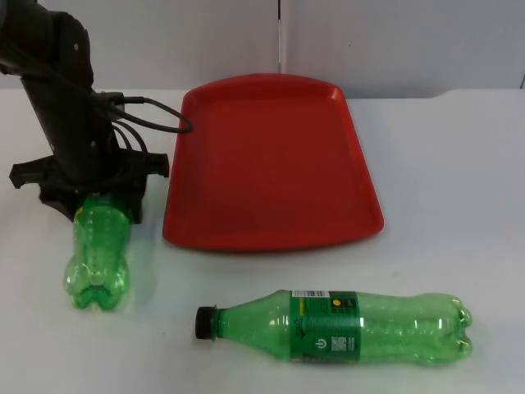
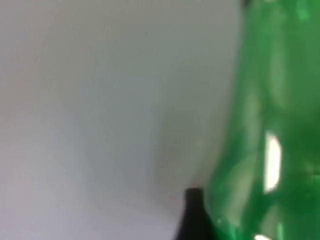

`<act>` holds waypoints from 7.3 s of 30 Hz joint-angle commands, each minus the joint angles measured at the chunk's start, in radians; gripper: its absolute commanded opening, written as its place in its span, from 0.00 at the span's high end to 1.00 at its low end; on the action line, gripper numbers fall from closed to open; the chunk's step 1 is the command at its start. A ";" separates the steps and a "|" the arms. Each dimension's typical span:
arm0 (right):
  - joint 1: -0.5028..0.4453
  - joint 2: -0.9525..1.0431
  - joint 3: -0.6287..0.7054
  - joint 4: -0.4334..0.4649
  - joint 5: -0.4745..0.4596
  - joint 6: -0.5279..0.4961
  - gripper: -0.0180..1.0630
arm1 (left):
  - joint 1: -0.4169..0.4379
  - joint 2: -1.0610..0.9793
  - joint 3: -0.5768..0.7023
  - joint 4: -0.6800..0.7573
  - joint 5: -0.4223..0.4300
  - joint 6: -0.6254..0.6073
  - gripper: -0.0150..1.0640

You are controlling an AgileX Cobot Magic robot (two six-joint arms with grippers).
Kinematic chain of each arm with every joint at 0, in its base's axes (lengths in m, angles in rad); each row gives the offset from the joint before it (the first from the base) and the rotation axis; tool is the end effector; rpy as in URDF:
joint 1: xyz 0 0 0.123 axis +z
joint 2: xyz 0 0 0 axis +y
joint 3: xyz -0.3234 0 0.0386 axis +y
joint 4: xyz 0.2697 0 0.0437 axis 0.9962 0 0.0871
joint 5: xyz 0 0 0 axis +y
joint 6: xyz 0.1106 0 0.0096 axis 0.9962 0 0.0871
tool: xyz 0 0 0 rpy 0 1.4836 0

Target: Place the bottle upright on the tray.

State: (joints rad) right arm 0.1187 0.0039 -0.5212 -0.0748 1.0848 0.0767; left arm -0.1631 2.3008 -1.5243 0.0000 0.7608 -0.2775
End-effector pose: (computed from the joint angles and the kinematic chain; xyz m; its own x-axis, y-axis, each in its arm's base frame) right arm -0.0112 -0.0087 0.2831 -0.4599 -0.0129 -0.8879 -0.0408 0.9991 0.0066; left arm 0.4744 -0.0781 0.0702 -0.9866 -0.1153 -0.1158 -0.1122 0.9931 -0.0330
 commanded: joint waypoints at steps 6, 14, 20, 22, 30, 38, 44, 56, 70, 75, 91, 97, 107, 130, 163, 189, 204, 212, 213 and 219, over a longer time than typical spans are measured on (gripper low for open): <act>-0.007 -0.004 0.005 0.001 -0.007 -0.007 0.01 | -0.005 0.022 0.003 -0.027 -0.012 0.003 0.97; -0.007 -0.004 0.005 0.001 -0.007 -0.007 0.01 | -0.005 0.022 0.003 -0.037 0.026 0.002 0.99; -0.007 -0.004 0.005 0.001 -0.007 -0.007 0.01 | -0.005 0.015 0.003 -0.042 0.036 0.003 0.99; -0.007 -0.004 0.005 0.001 -0.007 -0.007 0.01 | -0.005 0.006 0.003 -0.042 0.040 0.005 0.99; -0.007 -0.004 0.005 0.001 -0.007 -0.007 0.01 | -0.005 -0.064 0.003 -0.044 0.056 0.012 0.99; -0.007 -0.004 0.005 0.001 -0.007 -0.007 0.01 | -0.005 -0.203 0.003 -0.062 0.076 0.052 0.99; -0.007 -0.004 0.005 0.001 -0.007 -0.007 0.01 | -0.005 -0.332 0.003 -0.070 0.046 0.092 0.99; -0.007 -0.004 0.005 0.001 -0.007 -0.007 0.01 | -0.005 -0.533 0.003 -0.163 -0.111 0.202 0.99; -0.007 -0.004 0.005 0.001 -0.007 -0.007 0.01 | -0.139 -0.596 0.003 -0.494 -0.476 0.630 0.99; -0.007 -0.004 0.005 0.001 -0.007 -0.007 0.01 | -0.220 -0.594 0.003 -0.497 -0.683 0.639 0.99; -0.007 -0.004 0.005 0.001 -0.007 -0.007 0.01 | -0.285 -0.547 0.003 -0.484 -0.989 0.632 0.99; -0.007 -0.004 0.005 0.001 -0.007 -0.007 0.01 | -0.285 -0.494 0.003 -0.121 -1.012 0.513 0.99; -0.007 -0.004 0.005 0.001 -0.007 -0.007 0.01 | -0.141 -0.402 0.003 0.874 -1.435 -0.599 0.99; -0.007 -0.004 0.005 0.001 -0.007 -0.007 0.01 | -0.115 -0.117 0.003 0.468 -1.570 -0.073 0.99; -0.007 -0.004 0.005 0.001 -0.007 -0.007 0.01 | -0.115 0.194 0.001 0.379 -1.733 0.146 0.99; -0.007 -0.004 0.005 0.001 -0.007 -0.007 0.01 | -0.115 0.194 0.001 0.453 -1.689 0.143 0.46; -0.007 -0.004 0.005 0.001 -0.007 -0.007 0.01 | -0.115 0.194 0.001 0.460 -1.689 0.143 0.18; -0.007 -0.004 0.005 0.001 -0.007 -0.007 0.01 | -0.115 0.194 0.001 0.474 -1.689 0.138 0.01; -0.007 -0.004 0.005 0.001 -0.007 -0.007 0.01 | -0.115 0.194 0.001 0.474 -1.689 0.138 0.01; -0.007 -0.004 0.005 0.001 -0.007 -0.007 0.01 | -0.115 0.194 0.001 0.472 -1.655 0.138 0.01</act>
State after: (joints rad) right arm 0.1187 0.0039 -0.5212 -0.0732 1.0848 0.0708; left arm -0.2791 2.4983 -1.5229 0.4677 -0.9012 -0.1305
